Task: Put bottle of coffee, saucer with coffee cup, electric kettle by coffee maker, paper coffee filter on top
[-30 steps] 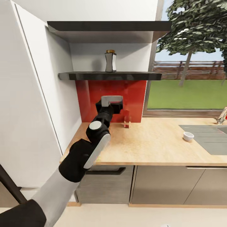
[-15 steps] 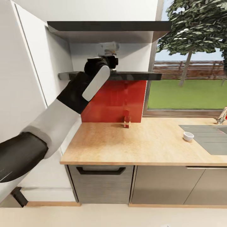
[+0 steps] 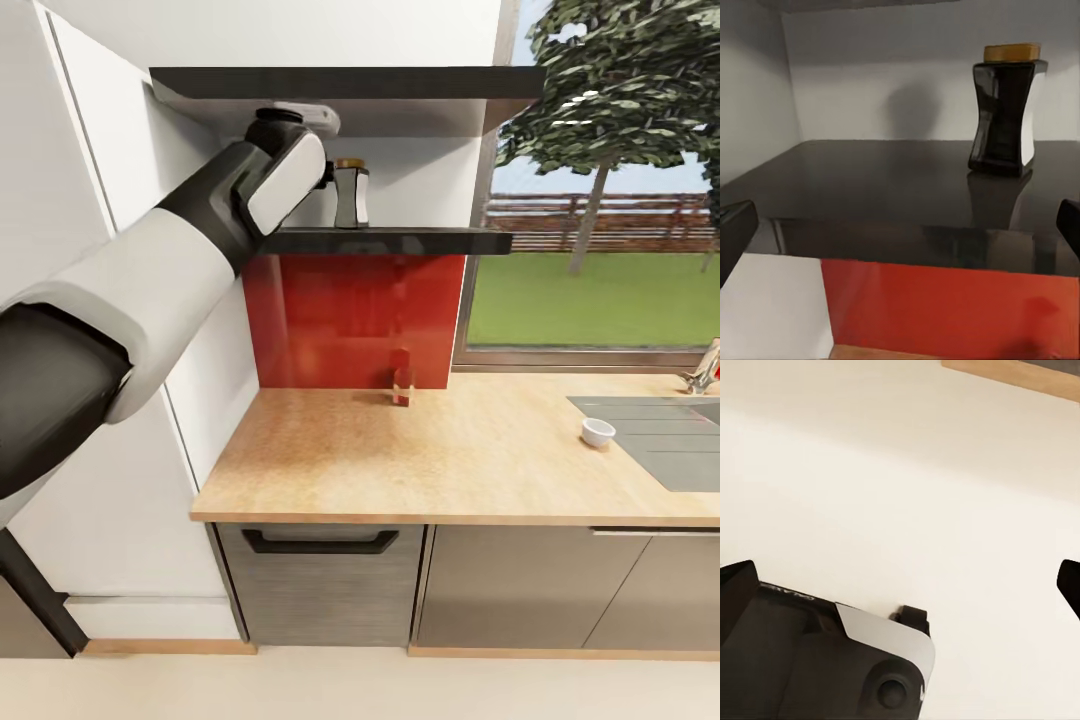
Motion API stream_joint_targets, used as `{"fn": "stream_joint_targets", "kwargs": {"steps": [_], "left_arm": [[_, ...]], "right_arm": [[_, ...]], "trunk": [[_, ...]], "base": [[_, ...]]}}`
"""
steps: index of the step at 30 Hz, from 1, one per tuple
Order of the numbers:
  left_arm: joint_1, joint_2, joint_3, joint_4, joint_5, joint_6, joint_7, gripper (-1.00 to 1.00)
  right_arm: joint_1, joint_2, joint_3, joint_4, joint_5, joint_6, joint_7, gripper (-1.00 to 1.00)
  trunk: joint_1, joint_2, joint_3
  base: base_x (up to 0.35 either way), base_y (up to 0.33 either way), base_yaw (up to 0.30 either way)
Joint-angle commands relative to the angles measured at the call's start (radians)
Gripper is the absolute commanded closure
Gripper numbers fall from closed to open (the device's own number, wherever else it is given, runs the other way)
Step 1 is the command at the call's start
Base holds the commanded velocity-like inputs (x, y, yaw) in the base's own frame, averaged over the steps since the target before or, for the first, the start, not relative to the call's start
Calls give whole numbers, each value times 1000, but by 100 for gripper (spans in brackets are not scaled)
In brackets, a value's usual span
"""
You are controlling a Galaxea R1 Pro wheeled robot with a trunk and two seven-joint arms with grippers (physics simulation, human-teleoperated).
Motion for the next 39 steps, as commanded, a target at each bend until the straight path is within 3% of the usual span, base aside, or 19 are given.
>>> {"fn": "stream_joint_targets", "kwargs": {"steps": [1,3,9,16,25,32,39], "left_arm": [[-1,0,-17,-1,3,9,7,-100],[-1,0,-30,-2,2,15,4,-100],[2,0,-38,8,-2,19,-56,-100],[3,0,-41,0,-15,8,-66,-100],[39,0,-44,-12,-38,-24,-73,-100],[79,1,-43,-43,-76,-62,-73,-100],[90,0,-44,-43,-77,-64,-73,-100]], "right_arm": [[-1,0,4,1,5,-3,1,-100],[5,-3,4,2,7,-2,-1,-100],[132,-64,3,2,6,-3,-9,-100],[197,-124,2,1,4,-3,-9,-100],[237,-105,6,1,4,-1,-11,-100],[238,-107,5,1,5,1,-12,-100],[239,-113,5,1,4,1,-12,-100]], "trunk": [[1,-2,-2],[1,-2,-2],[1,-2,-2],[1,-2,-2],[1,-2,-2],[1,-2,-2],[1,-2,-2]], "base": [[0,0,0],[0,0,0],[0,0,0],[0,0,0],[9,0,0],[270,0,0],[119,0,0]]}}
